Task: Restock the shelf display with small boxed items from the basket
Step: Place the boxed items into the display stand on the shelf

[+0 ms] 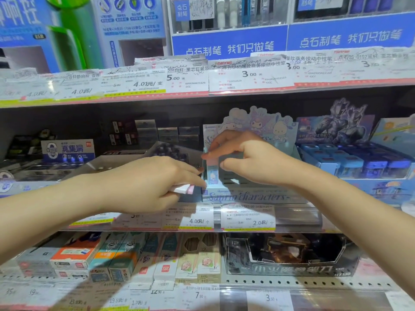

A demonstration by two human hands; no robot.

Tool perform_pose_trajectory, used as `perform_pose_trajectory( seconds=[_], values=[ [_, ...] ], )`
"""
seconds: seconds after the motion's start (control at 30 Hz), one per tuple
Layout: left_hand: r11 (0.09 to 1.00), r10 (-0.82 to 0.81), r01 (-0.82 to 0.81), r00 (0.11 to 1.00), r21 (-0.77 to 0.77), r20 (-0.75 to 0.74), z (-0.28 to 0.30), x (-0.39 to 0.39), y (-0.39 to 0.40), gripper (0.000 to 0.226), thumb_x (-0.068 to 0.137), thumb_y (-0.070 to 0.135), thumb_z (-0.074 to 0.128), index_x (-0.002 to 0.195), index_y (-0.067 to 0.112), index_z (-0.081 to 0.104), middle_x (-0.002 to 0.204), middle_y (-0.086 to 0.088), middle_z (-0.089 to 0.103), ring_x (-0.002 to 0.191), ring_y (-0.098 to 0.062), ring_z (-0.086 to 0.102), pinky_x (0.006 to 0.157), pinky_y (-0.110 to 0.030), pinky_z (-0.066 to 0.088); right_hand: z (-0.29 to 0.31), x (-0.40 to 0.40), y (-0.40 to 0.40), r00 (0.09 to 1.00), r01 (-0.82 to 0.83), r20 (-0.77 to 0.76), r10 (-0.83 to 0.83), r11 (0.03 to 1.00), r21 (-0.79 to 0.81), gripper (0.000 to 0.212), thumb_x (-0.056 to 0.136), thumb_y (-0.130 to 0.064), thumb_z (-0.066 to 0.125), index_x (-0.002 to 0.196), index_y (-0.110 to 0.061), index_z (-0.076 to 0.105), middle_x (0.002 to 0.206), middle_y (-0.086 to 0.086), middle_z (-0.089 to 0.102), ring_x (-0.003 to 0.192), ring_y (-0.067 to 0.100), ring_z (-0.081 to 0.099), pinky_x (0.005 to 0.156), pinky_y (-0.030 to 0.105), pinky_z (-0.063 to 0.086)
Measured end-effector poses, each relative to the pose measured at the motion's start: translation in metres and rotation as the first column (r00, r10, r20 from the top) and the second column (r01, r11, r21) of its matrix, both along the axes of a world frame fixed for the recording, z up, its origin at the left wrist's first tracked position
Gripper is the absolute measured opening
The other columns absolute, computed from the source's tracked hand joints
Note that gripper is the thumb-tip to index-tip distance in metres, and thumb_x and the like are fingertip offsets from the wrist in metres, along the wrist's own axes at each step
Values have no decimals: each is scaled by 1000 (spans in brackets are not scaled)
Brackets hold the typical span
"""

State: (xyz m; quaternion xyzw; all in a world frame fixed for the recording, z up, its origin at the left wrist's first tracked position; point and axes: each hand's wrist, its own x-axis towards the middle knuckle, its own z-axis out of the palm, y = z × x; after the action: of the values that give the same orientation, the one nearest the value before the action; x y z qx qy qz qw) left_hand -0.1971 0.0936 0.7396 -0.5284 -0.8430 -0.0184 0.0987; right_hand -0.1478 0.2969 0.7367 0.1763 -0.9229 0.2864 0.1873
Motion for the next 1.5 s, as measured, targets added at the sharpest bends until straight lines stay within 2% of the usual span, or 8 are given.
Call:
perform_pose_trajectory(
  seconds=[0.17,0.27,0.43,0.77,0.97,1.2,1.33,1.5],
  values=[
    [934,-106,-46,911,354,399,3,13,9,26,81,9,46,93,15,68,70,13,70,62,-3,60,57,-9,42,-6,12,-1,997,68,-28,-72,990,-124,46,83,3,49,121,-22,55,108,-5,57,86,3,53,81,16,43],
    [913,-172,-217,565,346,807,3,23,14,13,78,-2,51,83,2,62,38,4,50,31,-5,30,35,-13,25,0,23,-9,995,-17,-102,-12,961,-275,30,84,1,55,105,-18,64,97,-2,64,84,9,60,83,23,46],
    [903,-315,-246,176,351,933,1,23,20,10,73,0,48,71,5,57,39,2,42,28,-3,27,35,-15,19,7,34,-24,988,-153,-76,135,923,-353,11,80,-8,66,88,-1,69,70,15,68,61,13,61,69,33,52],
    [887,-355,-279,99,368,930,-5,21,22,37,82,35,49,99,4,59,76,-12,65,45,-15,52,45,-21,46,13,29,-9,991,-134,-38,130,902,-411,3,84,-5,61,86,-5,64,79,13,68,70,11,63,67,20,53],
    [860,-343,-258,345,440,874,-7,16,22,20,86,27,50,89,12,63,70,-11,66,32,-7,34,41,-25,11,12,26,-3,997,-76,-23,76,845,-530,6,85,-7,60,91,-7,61,77,3,63,62,6,61,67,24,55],
    [804,-372,-208,555,557,744,-6,14,32,33,92,27,47,104,-2,57,79,-12,70,42,-11,46,45,-17,39,14,20,-2,993,-67,-121,-1,828,-557,28,77,2,66,98,-16,60,82,0,61,73,11,60,68,20,53],
    [848,-183,46,960,529,211,1,8,21,31,87,17,37,104,15,62,85,8,67,63,-3,54,63,-11,43,19,12,14,967,78,-190,-167,911,-404,32,79,-3,66,107,-19,63,87,3,59,76,22,61,68,21,47],
    [962,-62,95,989,258,-133,2,-7,25,43,80,8,33,111,4,62,125,-5,57,114,-14,53,95,-14,35,0,-8,17,949,212,-180,-259,947,-241,37,78,-2,64,108,-23,56,79,-15,48,72,20,55,70,26,46]
  ],
)
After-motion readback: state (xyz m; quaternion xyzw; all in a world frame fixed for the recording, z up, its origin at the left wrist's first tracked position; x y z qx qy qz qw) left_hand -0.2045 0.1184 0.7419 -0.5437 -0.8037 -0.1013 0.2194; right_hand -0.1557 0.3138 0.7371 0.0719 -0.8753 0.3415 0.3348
